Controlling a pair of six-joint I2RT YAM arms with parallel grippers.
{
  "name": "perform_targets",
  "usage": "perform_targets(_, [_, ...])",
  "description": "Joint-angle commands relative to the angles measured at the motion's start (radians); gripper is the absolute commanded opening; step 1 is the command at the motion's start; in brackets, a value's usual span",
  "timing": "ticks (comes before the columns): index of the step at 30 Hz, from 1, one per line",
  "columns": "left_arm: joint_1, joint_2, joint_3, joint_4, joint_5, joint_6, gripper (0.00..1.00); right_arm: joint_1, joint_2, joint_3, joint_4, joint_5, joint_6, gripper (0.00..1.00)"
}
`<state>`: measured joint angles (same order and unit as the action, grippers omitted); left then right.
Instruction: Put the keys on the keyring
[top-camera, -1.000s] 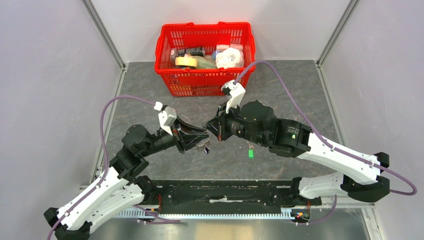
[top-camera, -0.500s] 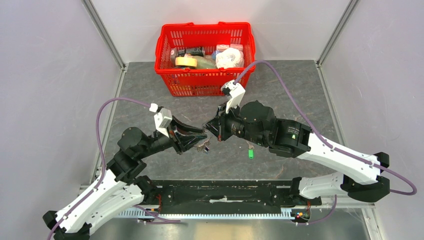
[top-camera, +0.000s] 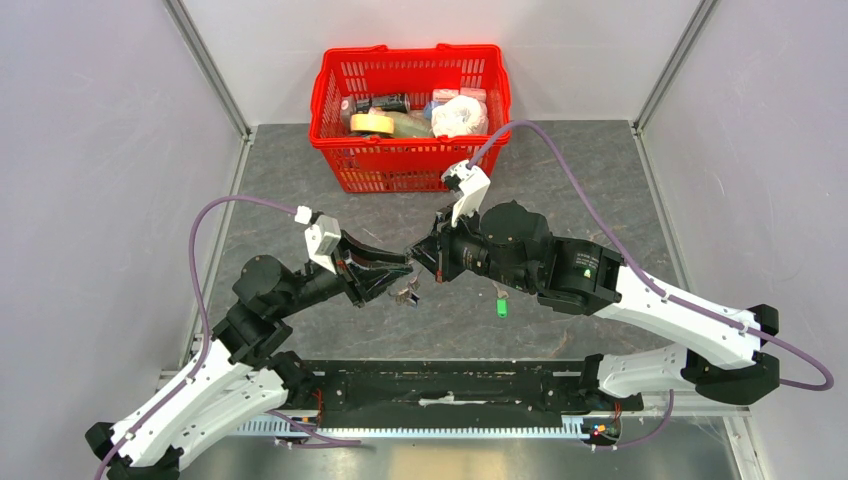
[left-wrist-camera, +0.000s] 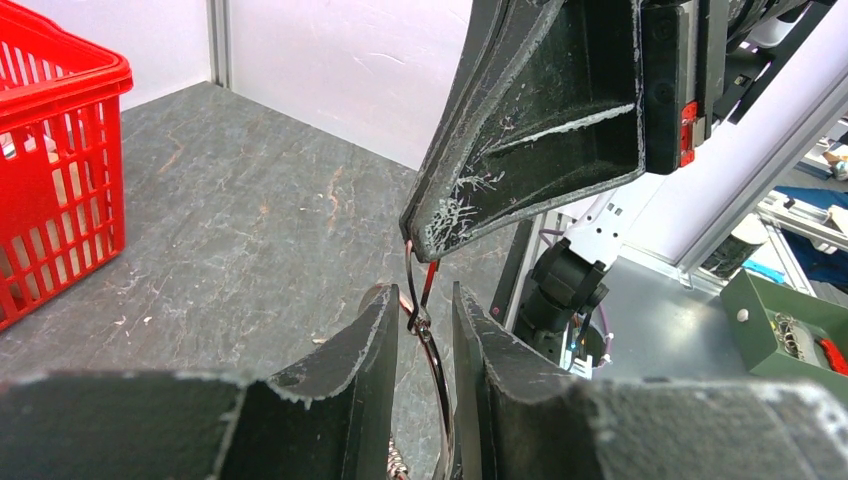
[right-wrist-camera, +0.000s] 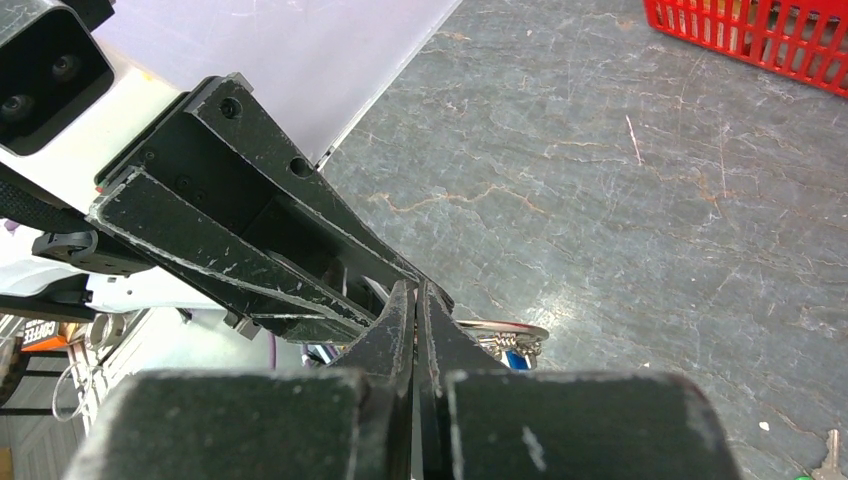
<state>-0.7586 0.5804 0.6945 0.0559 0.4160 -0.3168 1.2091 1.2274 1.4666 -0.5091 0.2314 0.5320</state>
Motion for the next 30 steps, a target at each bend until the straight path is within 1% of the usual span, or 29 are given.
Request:
perform_targets(1, [0.001, 0.002, 0.002, 0.043, -0.019, 0.002, 0.33, 0.000, -0.021, 0.015, 0.061, -0.006, 0.012, 0.00])
perform_targets(14, [0.001, 0.013, 0.002, 0.048, -0.021, 0.001, 0.32, 0.001, -0.022, 0.017, 0.066, -0.014, 0.012, 0.00])
perform_targets(15, [0.001, 0.014, 0.002, 0.048, -0.020, 0.002, 0.29, 0.000, -0.023, 0.017, 0.066, -0.014, 0.013, 0.00])
perform_targets(16, [0.001, 0.015, 0.002, 0.048, -0.017, 0.003, 0.21, 0.001, -0.023, 0.017, 0.065, -0.014, 0.012, 0.00])
perform_targets(17, [0.001, 0.015, 0.004, 0.048, -0.016, 0.005, 0.09, 0.000, -0.023, 0.017, 0.066, -0.014, 0.013, 0.00])
perform_targets(18, [0.001, 0.015, 0.002, 0.048, -0.023, 0.007, 0.03, 0.001, -0.022, 0.016, 0.066, -0.015, 0.013, 0.00])
perform_targets(30, [0.001, -0.005, -0.005, 0.051, -0.054, 0.014, 0.02, 0.001, -0.023, 0.012, 0.068, -0.027, 0.015, 0.00])
